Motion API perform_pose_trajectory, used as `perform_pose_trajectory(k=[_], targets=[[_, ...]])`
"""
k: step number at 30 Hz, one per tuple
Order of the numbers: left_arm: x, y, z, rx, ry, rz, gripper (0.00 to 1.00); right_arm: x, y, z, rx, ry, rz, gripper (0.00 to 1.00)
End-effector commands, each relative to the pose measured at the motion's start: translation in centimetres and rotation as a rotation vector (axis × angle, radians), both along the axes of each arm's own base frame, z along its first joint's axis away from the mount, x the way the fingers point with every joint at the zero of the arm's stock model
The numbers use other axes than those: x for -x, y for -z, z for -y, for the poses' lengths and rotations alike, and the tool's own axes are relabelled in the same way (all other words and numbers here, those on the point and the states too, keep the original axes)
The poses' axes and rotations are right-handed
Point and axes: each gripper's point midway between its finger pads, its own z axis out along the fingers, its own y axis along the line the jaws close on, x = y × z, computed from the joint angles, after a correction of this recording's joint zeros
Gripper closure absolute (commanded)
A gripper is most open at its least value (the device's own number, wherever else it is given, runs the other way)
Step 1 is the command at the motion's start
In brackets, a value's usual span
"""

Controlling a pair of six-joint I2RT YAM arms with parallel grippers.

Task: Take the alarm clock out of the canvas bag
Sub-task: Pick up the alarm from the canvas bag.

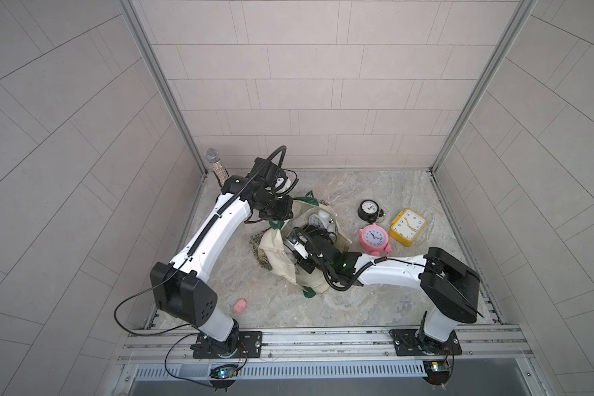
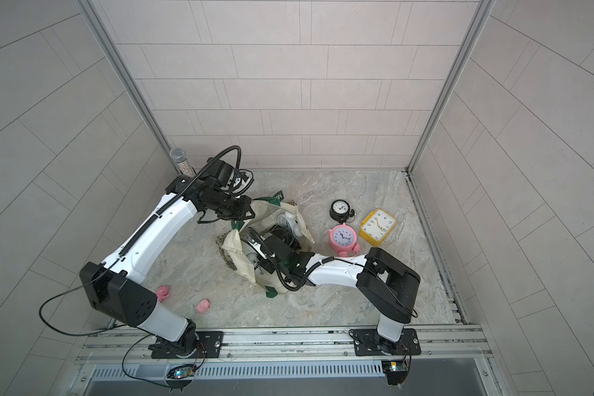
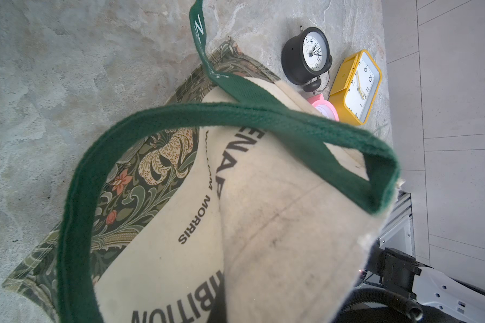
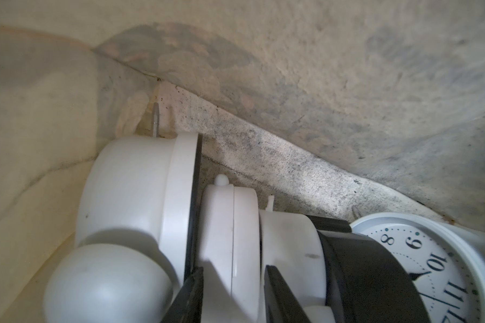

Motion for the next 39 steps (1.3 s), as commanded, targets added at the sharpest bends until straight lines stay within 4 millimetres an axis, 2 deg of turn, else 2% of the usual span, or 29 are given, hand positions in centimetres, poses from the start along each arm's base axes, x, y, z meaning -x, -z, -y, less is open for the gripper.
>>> perform_pose_trajectory(k=[1, 10, 16, 23, 29, 39], targets=[[-0.7, -1.8, 0.5, 0.048, 0.008, 0.056, 1.00, 0.4, 0.9, -0.4, 0.015, -0.023, -0.029, 0.62], [-0.6, -1.7, 0.5, 0.048, 0.005, 0.053, 1.00, 1.4, 1.7, -1.8, 0.025, -0.100, -0.087, 0.61], [-0.6, -1.5, 0.4, 0.044, 0.002, 0.051, 1.00, 1.0, 2.3, -1.9, 0.061, -0.085, -0.090, 0.65], [-0.5, -1.3, 0.4, 0.046, 0.003, 0.045, 1.00, 0.4, 2.4, -0.9, 0.107, -0.036, -0.070, 0.65], [-0.5, -1.2, 0.4, 0.045, 0.002, 0.044, 1.00, -0.4, 2.3, 0.4, 0.158, 0.020, -0.033, 0.56], [-0.5, -1.2, 0.4, 0.046, 0.001, 0.044, 1.00, -0.8, 2.2, 0.8, 0.182, 0.048, -0.022, 0.51]])
